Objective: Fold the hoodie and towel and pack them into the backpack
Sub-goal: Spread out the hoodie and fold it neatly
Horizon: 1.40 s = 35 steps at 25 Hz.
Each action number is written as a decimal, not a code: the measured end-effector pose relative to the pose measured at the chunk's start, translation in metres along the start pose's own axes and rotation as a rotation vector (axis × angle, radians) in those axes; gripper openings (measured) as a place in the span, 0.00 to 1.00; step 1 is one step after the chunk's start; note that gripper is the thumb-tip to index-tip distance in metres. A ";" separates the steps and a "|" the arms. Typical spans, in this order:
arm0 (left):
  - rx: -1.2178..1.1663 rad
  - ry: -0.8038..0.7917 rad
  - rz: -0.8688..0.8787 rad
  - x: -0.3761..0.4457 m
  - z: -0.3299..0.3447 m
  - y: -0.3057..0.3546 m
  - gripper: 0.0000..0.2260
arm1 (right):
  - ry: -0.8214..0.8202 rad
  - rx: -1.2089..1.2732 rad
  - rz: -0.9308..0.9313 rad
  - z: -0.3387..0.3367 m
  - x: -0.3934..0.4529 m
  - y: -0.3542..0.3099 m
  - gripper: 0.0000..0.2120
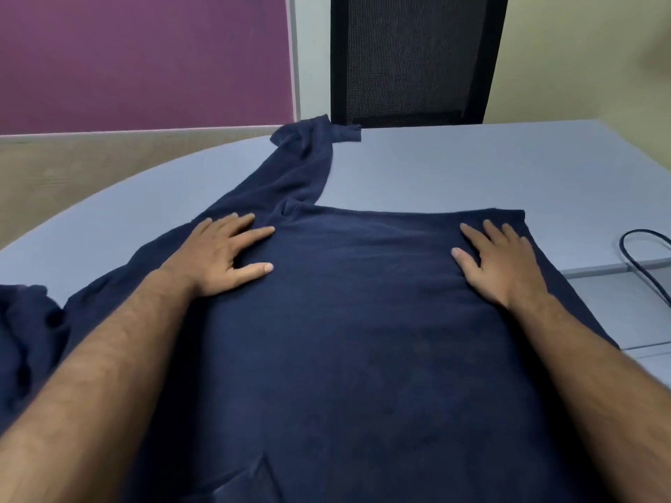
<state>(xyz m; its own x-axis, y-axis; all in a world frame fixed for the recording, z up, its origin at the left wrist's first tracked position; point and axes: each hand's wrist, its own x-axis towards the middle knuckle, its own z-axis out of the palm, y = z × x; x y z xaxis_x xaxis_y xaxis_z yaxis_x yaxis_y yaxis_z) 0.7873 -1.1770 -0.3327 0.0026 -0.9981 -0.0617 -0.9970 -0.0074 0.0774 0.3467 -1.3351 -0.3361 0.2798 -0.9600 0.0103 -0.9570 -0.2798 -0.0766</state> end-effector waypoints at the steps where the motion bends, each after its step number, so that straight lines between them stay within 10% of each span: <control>1: 0.001 -0.025 -0.046 0.002 0.003 0.000 0.36 | -0.071 -0.048 0.019 -0.002 0.004 0.003 0.35; 10: 0.280 -0.035 -0.270 -0.001 -0.008 0.023 0.41 | -0.354 -0.014 0.095 -0.026 0.019 0.000 0.63; 15: 0.181 0.102 -0.349 -0.030 -0.008 0.072 0.23 | 0.053 -0.355 -0.030 -0.034 -0.020 -0.034 0.42; 19: 0.002 0.008 -0.316 -0.095 -0.007 0.079 0.29 | 0.222 -0.117 -0.177 -0.029 -0.087 -0.055 0.25; 35: -0.018 -0.186 -0.730 -0.333 -0.011 0.013 0.54 | 0.044 0.018 0.058 -0.017 -0.310 0.032 0.49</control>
<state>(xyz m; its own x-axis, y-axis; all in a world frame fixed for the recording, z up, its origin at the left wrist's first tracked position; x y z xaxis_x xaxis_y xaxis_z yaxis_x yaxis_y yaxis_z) 0.7739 -0.8459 -0.3003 0.6478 -0.7121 -0.2707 -0.7452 -0.6661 -0.0312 0.2282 -1.0467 -0.3251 0.2201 -0.9742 0.0496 -0.9698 -0.2240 -0.0962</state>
